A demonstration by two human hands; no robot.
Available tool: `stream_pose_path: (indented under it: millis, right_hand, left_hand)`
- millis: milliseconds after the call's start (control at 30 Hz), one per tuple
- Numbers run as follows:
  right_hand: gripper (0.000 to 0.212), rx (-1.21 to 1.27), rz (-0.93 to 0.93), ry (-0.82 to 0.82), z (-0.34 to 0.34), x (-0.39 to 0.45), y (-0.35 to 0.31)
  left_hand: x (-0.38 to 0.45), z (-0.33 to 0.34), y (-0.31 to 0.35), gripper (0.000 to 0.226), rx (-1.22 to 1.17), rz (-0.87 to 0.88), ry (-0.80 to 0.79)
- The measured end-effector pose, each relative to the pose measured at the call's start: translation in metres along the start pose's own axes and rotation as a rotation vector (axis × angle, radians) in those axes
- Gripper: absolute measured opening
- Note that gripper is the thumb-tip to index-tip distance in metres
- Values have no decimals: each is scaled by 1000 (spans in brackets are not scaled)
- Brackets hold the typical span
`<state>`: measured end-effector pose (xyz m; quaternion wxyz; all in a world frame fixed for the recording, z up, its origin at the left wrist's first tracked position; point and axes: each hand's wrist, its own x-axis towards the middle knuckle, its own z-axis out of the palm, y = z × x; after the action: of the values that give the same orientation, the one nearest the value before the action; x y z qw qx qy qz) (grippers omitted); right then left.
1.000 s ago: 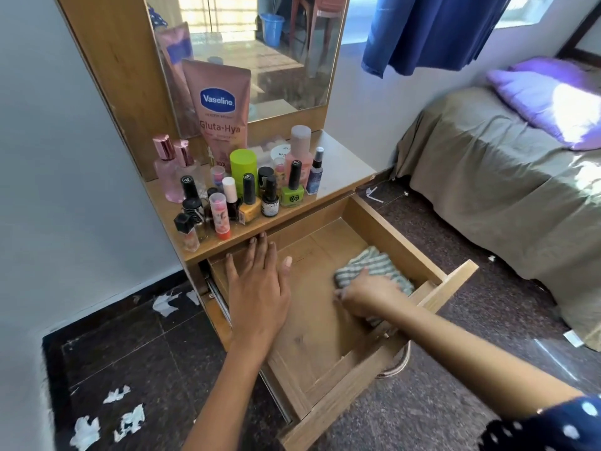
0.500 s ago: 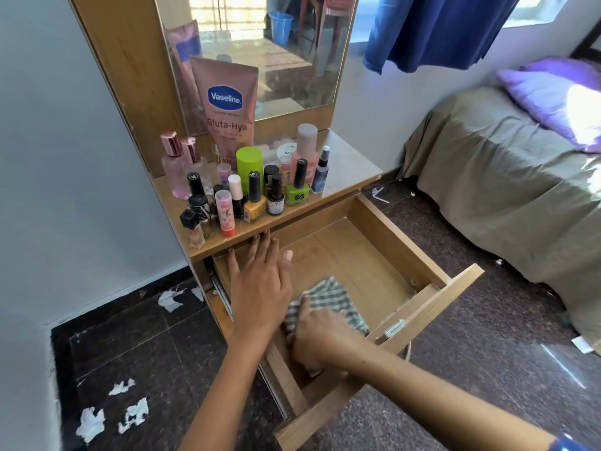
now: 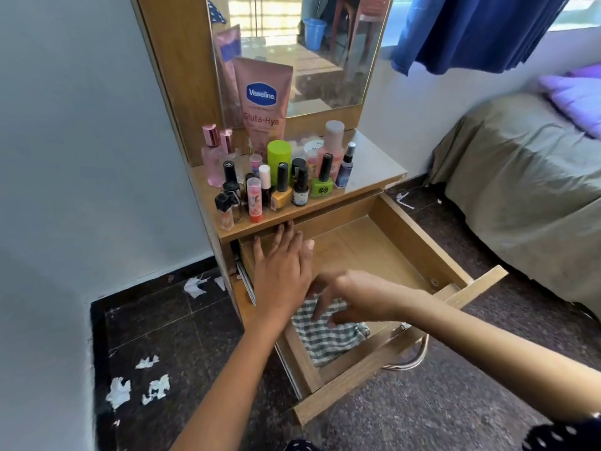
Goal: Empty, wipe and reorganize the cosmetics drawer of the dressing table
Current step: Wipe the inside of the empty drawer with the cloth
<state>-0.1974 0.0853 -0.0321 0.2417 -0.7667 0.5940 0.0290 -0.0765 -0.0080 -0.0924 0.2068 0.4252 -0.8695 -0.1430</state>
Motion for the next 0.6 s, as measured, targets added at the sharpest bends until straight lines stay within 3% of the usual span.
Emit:
stream_pose_path:
  millis: [133,267,367,600]
  right_hand:
    - [33,-112,-197,-147,15,5,1]
    - [29,-193,-189,-149,17,-1,13]
    - [27,-245,-69,-172,12,-10,31]
    - [30,-359,433,-263,-14,-41,77]
  left_hand:
    - [0,0,-2,59,-18,-4,-5]
    - [-2,0,0,66,-20,5,-10]
    - [-3,-1,0,71,-22,9,-23]
    - [-2,2,0,63,57,28,-61]
